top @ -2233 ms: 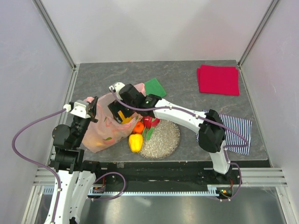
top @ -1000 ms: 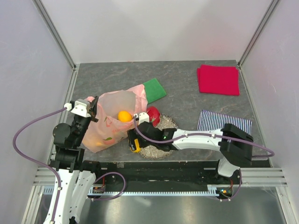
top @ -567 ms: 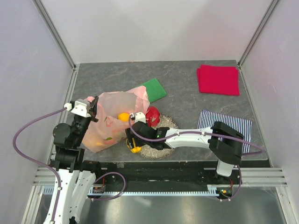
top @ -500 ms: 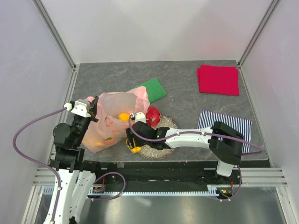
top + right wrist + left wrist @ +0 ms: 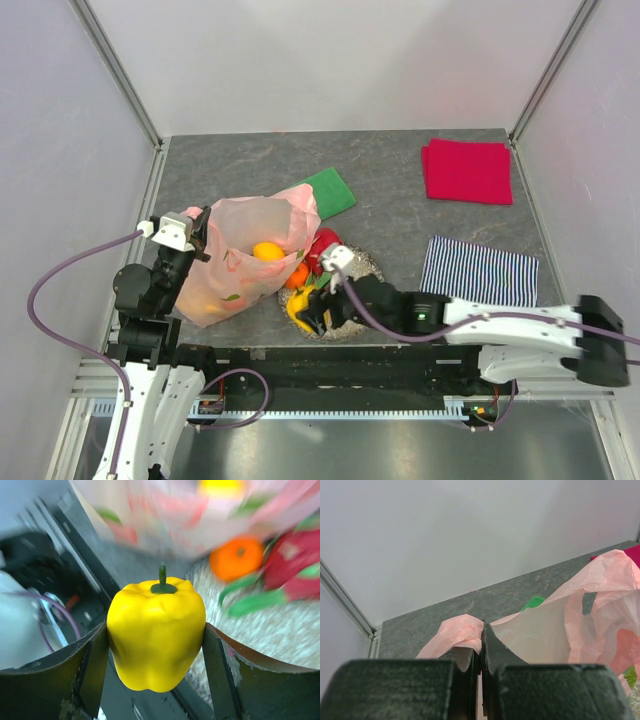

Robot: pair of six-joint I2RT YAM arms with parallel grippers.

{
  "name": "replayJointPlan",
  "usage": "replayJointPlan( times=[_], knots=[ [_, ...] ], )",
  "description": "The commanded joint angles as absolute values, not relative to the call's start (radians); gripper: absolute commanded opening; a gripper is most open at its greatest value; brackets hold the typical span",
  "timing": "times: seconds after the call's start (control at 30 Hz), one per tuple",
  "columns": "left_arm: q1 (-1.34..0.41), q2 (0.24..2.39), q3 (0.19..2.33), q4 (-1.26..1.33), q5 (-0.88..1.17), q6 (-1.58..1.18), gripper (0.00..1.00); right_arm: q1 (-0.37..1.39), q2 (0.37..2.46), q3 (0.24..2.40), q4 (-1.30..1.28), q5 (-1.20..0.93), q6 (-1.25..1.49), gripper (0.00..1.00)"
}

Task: Place the fruits into the plastic bag

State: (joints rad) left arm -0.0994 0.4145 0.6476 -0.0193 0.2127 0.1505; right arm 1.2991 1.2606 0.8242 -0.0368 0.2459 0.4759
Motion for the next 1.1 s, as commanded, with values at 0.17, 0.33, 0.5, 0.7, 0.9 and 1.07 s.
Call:
replayJointPlan(
  times=[0.17,0.33,0.5,0.7,0.9,1.07],
  knots=[
    [-0.097,0.417,0.646,0.015,0.218,0.135,0.02,1.176,1.163,1.029,0.11,0.284,0.215,0.35],
    [-0.097,0.419,0.644,0.015,0.218,0.133,0.02,1.074,1.391,1.247,0.129,0.092,0.23,0.34],
    [-0.097,0.414,0.643,0.015,0.215,0.135,0.02,1.046,1.606,1.446,0.011,0.146,0.218,0.31],
    [-0.097,0.416,0.643,0.015,0.219,0.133,0.01,1.048,1.739,1.549,-0.101,0.132,0.225,0.31],
    [-0.097,0.419,0.644,0.015,0.225,0.133,0.02,1.074,1.807,1.568,-0.146,0.049,0.229,0.31],
    [-0.097,0.419,0.644,0.015,0.224,0.133,0.01,1.084,1.899,1.658,-0.193,-0.029,0.241,0.31]
  ],
)
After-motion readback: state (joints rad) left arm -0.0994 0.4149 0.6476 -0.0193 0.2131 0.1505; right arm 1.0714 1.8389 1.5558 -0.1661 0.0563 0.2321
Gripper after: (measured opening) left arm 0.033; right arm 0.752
